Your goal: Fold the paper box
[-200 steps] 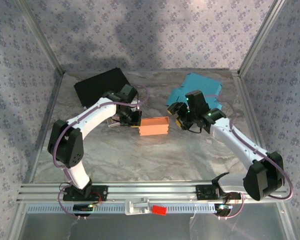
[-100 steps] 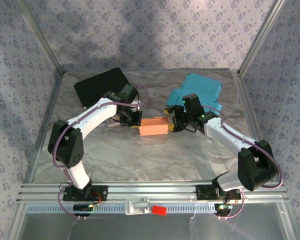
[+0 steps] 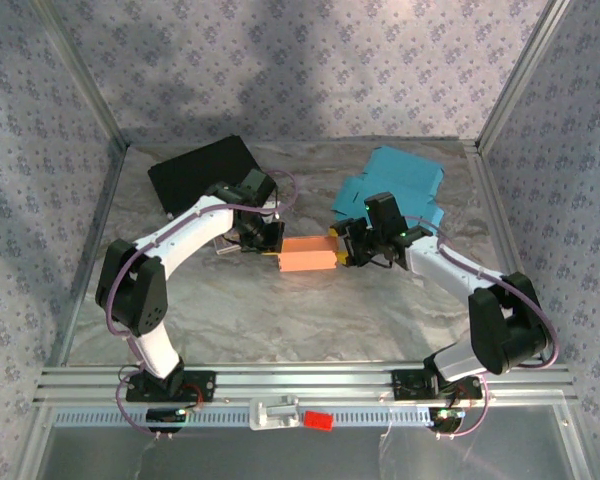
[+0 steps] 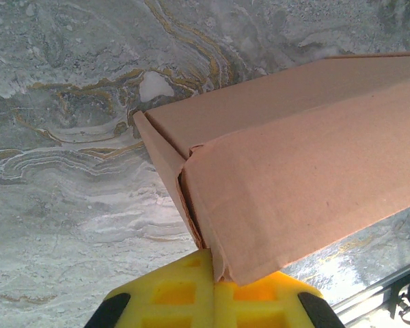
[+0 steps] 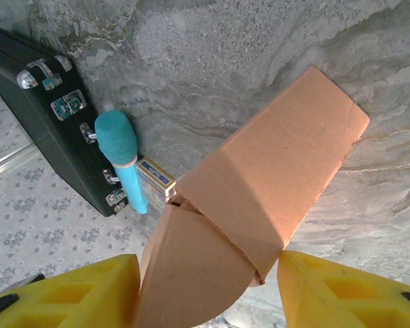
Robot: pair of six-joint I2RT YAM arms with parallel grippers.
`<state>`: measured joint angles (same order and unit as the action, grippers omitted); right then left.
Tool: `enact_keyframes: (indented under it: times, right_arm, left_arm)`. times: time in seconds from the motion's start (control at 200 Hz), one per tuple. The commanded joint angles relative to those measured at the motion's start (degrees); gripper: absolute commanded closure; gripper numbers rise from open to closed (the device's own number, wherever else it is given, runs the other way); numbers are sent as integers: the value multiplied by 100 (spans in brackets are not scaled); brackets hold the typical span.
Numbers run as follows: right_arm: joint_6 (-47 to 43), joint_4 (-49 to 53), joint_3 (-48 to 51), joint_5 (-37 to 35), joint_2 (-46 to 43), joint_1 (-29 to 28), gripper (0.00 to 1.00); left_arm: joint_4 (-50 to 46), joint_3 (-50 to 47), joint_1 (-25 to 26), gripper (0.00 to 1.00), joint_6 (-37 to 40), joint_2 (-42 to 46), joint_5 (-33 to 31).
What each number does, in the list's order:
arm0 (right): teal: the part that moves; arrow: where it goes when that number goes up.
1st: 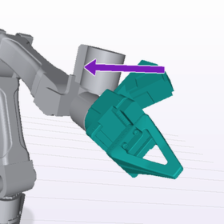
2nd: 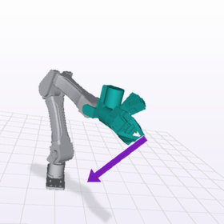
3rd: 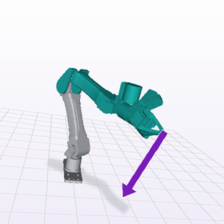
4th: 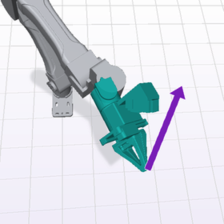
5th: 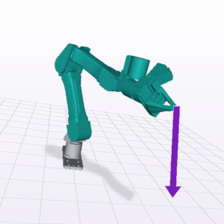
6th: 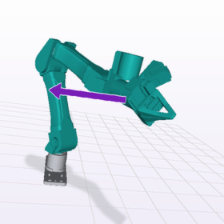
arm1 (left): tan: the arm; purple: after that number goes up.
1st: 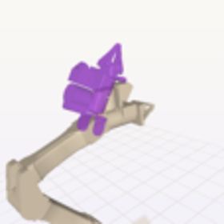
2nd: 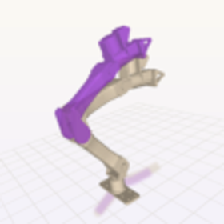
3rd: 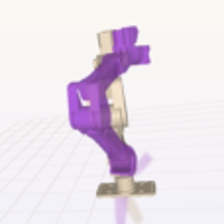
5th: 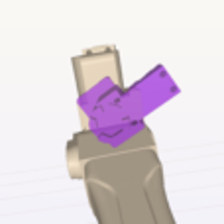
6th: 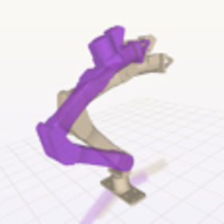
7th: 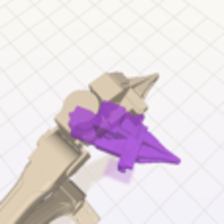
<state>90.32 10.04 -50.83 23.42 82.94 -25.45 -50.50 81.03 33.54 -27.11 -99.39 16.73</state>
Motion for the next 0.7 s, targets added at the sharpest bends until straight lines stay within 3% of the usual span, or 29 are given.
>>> enact_keyframes:
  times: [0.0, 0.205, 0.41, 0.545, 0.695]
  right_arm:
    - [-269, 111, 89, 31, 98, 27, 45]
    - [-555, 305, 110, -47, 154, 25, 47]
    - [-661, 373, 141, -83, 207, 23, 50]
    - [-713, 457, 116, -83, 244, 29, 52]
    - [-751, 542, 107, -100, 247, 36, 53]
  left_arm:
    - [-120, -44, 53, 95, -80, 182, 1]
    - [-59, -42, 47, 89, -168, 190, 119]
    - [92, -135, 40, 72, -369, 588, 136]
    - [196, -271, 34, 67, -614, 945, 207]
    - [646, -607, -244, 57, -1243, 1219, 542]
